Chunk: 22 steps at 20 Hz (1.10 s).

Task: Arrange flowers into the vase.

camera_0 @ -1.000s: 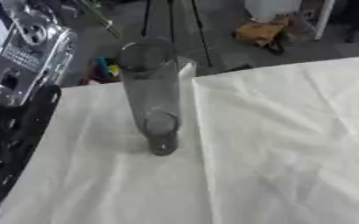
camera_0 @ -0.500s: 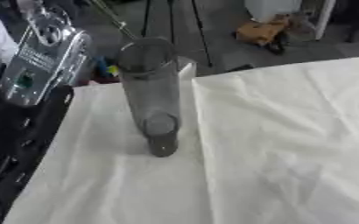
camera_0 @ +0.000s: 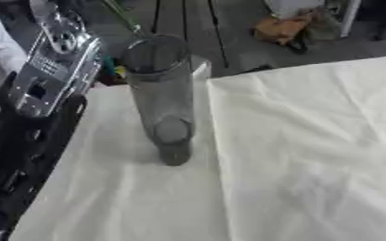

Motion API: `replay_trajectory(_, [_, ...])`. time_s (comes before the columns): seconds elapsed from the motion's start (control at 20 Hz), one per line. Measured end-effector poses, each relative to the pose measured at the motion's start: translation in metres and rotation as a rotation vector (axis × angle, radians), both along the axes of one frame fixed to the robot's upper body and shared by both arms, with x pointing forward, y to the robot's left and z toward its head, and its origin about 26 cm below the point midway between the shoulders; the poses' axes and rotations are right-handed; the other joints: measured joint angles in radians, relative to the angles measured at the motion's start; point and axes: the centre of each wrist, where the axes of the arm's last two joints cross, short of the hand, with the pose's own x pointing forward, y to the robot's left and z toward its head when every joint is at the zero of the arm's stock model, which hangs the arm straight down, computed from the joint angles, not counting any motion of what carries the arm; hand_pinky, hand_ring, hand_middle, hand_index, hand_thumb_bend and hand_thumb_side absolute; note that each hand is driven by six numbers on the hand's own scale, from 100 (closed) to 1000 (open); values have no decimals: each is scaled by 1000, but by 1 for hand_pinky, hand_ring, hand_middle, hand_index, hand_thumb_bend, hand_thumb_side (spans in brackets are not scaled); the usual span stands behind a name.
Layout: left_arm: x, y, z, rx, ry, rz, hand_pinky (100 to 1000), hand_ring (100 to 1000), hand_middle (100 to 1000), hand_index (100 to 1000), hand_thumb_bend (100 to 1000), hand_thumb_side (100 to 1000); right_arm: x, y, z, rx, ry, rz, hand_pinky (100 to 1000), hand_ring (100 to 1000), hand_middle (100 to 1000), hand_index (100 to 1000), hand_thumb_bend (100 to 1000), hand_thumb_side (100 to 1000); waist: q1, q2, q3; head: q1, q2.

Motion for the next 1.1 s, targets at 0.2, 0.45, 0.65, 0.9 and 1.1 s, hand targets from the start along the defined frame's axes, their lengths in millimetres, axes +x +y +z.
replay_trajectory(0.2, [0, -1, -1, -1, 4, -5, 100, 100, 100, 119, 318, 849, 0, 0, 0, -1, 1, 1, 938, 815, 412, 751, 100, 905, 0, 2, 0, 0, 0])
replay_trajectory(0.45, [-2, -2, 0, -5, -3, -12, 100, 100, 100, 120, 324, 843, 0, 0, 0, -4, 4, 2, 938, 816, 411, 751, 100, 905, 1, 2, 3, 0, 0])
replay_trajectory(0.65, [-8, -2, 4, -14, -26, -30, 100, 100, 100, 123, 326, 830, -1, -1, -3, -4, 15, -3, 937, 815, 412, 750, 100, 904, 6, 2, 16, -3, 10])
replay_trajectory(0.9, [-22, -5, 11, -36, -41, -84, 100, 100, 100, 124, 317, 830, -2, -2, -5, -3, 25, -7, 936, 815, 414, 750, 100, 904, 7, 1, 23, -10, 28])
replay_trajectory(1.1, [-33, -7, 16, -57, -18, -130, 100, 100, 100, 125, 307, 825, -2, -2, -6, -2, 29, -9, 935, 814, 415, 750, 100, 904, 7, -1, 29, -13, 37])
